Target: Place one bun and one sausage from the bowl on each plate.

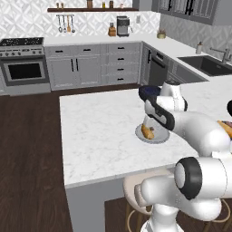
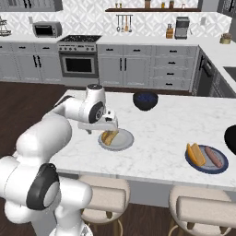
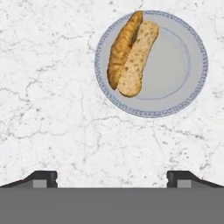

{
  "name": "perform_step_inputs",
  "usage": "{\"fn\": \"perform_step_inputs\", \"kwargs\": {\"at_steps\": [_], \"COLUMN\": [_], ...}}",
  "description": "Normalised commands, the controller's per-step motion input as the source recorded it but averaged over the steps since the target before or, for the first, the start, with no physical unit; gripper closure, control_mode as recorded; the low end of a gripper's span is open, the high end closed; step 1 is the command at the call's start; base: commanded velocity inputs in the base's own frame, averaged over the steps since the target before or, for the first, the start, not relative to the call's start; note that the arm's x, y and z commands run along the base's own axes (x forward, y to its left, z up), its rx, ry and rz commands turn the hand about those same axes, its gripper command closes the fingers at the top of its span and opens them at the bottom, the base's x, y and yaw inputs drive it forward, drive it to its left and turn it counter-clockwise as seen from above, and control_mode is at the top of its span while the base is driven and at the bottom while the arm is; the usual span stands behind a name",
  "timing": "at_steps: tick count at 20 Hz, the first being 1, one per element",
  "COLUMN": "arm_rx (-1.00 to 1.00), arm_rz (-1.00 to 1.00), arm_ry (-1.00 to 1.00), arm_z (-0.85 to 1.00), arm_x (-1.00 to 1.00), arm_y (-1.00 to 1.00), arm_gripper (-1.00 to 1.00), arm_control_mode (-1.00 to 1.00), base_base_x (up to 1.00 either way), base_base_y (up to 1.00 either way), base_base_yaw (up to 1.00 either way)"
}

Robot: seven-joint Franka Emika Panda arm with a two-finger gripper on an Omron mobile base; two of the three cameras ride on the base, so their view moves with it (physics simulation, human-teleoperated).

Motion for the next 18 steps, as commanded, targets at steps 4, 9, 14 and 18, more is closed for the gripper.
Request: {"fn": "perform_step_inputs", "kwargs": {"at_steps": [4,9,14,18], "arm_rx": [0.0,-0.01,-0.02,0.0], "arm_rz": [0.06,0.01,-0.04,0.0], "arm_ry": [-0.2,-0.07,0.0,-0.05], "arm_z": [0.17,0.36,0.61,0.05], "arm_x": [-0.85,-0.73,-0.7,-0.58], "arm_y": [0.0,0.1,0.1,0.0], "arm_gripper": [-1.0,-1.0,-1.0,-1.0], "arm_control_mode": [-1.0,-1.0,-1.0,-1.0], "base_base_x": [0.0,0.0,0.0,0.0], "base_base_y": [0.0,0.0,0.0,0.0], "base_base_yaw": [0.0,0.0,0.0,0.0]}}
